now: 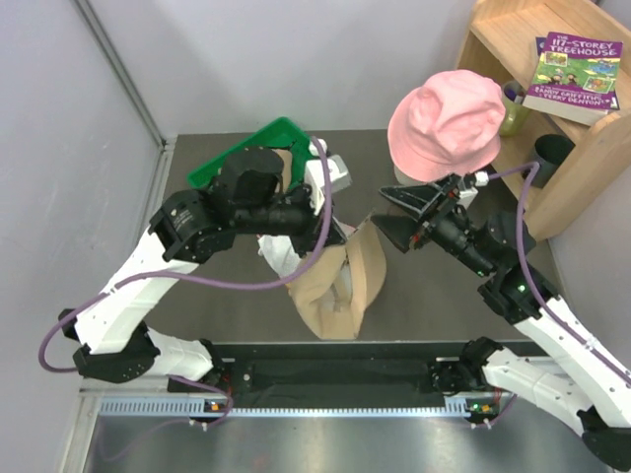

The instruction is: Stack the hats

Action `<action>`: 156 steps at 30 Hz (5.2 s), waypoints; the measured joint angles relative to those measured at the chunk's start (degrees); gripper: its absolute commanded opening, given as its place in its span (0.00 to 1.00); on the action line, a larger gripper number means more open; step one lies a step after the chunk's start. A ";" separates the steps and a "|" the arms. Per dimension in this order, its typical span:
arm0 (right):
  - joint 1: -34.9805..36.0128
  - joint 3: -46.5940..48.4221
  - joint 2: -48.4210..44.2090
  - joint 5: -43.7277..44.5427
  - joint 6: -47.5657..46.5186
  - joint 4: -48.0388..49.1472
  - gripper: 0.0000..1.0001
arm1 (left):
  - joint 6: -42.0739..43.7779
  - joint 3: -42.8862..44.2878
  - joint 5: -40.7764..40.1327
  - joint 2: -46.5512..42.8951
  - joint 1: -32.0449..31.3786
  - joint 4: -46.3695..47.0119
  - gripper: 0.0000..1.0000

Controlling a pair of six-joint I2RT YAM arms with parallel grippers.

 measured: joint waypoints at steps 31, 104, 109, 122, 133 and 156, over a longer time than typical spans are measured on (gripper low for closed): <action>0.11 -4.17 -5.62 4.90 4.68 -28.39 0.91 | 20.33 0.70 -33.27 5.68 -21.09 -4.55 0.00; 0.11 10.91 -30.80 25.55 -18.05 -51.65 0.00 | -1.09 -11.82 -32.94 -3.19 -27.87 14.40 0.99; 0.11 14.43 -29.86 29.22 -24.15 -51.41 0.00 | -4.20 -10.93 -23.32 -0.22 -16.79 16.39 0.99; 0.15 17.40 -20.85 32.26 -35.19 -43.34 0.00 | -10.99 -17.31 -3.39 -10.80 19.41 20.22 0.99; 0.15 15.72 -9.68 21.00 -32.30 -20.06 0.00 | -18.62 -13.46 -34.71 -12.35 28.41 10.34 0.99; 17.42 -4.26 18.21 16.50 -35.17 34.75 0.00 | -24.70 -12.13 -59.14 -20.76 28.44 8.20 0.99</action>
